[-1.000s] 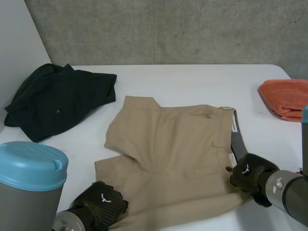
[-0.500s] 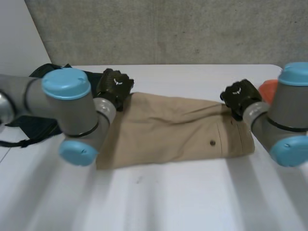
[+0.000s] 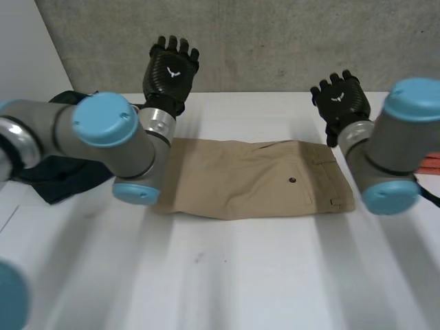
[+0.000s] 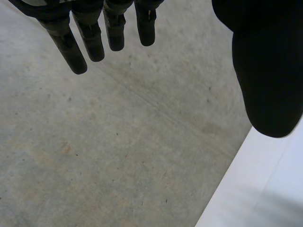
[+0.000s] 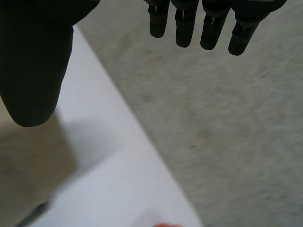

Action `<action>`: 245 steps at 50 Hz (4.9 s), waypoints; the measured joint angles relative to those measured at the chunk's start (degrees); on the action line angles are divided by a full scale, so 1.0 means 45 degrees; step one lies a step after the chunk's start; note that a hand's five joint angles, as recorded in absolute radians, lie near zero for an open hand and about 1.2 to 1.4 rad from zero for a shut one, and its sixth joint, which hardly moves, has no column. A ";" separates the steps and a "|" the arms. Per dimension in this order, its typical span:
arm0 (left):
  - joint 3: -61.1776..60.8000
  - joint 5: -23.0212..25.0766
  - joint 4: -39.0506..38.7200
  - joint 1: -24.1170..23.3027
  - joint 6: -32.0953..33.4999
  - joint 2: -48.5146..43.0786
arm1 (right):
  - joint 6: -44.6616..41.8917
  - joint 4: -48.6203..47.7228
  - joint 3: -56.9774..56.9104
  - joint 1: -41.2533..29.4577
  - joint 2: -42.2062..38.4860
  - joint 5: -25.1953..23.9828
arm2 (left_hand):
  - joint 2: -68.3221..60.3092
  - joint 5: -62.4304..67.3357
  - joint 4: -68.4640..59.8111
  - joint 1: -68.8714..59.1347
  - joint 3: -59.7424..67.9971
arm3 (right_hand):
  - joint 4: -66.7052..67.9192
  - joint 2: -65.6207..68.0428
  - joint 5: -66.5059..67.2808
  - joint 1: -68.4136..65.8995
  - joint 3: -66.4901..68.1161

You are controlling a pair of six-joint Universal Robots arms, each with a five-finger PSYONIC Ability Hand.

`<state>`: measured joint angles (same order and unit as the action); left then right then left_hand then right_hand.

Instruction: Fold the laundry.

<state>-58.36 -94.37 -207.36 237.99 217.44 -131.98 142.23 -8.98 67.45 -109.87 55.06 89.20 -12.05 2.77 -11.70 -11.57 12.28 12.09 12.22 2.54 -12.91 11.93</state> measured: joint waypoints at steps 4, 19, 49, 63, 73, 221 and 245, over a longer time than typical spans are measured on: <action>-0.1954 -0.0068 0.0061 -0.0219 -0.0708 0.1716 | 0.0850 0.2384 0.1409 0.0687 0.1234 -0.0972 | 0.0006 0.0000 0.0000 0.0000 -0.0001 | 0.0964 0.0935 0.0914 -0.0667 0.1010; -0.5480 0.0053 0.0127 -0.0997 -0.2412 0.3424 | 0.1786 0.2299 0.3757 0.1988 0.0846 -0.2060 | 0.0016 0.0000 0.0000 0.0000 -0.0001 | 0.1620 0.1480 0.1686 -0.1362 0.1652; -0.6354 0.0025 0.0183 -0.0895 -0.2818 0.4716 | -0.2217 0.1218 0.4230 0.4812 0.2095 -0.2490 | 0.0016 0.0001 0.0000 0.0000 -0.0001 | 1.2539 1.2207 1.2015 -1.0994 1.2292; -0.6561 -0.0056 0.0190 -0.0762 -0.3803 0.5316 | -0.3578 -0.2991 0.4480 -0.1661 0.1639 -0.5544 | 0.0016 0.0000 0.0000 0.0000 -0.0001 | 1.2541 1.2207 1.2300 -1.0994 1.2495; -0.6207 -0.0075 0.0116 -0.0577 -0.3926 0.5519 | -0.3769 -0.2933 0.4446 -0.3084 0.0609 -0.6506 | 0.0016 0.0000 0.0000 0.0000 -0.0001 | 0.0312 0.0124 0.0368 0.0018 0.0315; 0.0382 0.7051 0.5942 -0.1104 -0.7564 0.3861 | 0.6106 -0.7455 -0.4839 0.8501 -0.7401 -0.6897 | 0.0016 -0.0002 0.0000 -0.0002 -0.0001 | 1.2589 1.2103 1.2219 -1.1239 1.2519; 0.0352 0.7037 0.5910 -0.1757 -0.7571 0.3715 | 0.6145 -0.5318 -0.1398 0.9533 -0.3136 -0.7436 | 0.0017 -0.0001 0.0000 -0.0002 -0.0001 | -0.0012 -0.0011 -0.0008 0.0026 0.0010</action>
<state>-56.78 -62.70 -180.76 230.08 183.37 -115.26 169.88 -32.91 61.16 -66.97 40.95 55.74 -11.98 2.77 -11.70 -11.58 12.27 12.03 12.17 2.50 -12.79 11.98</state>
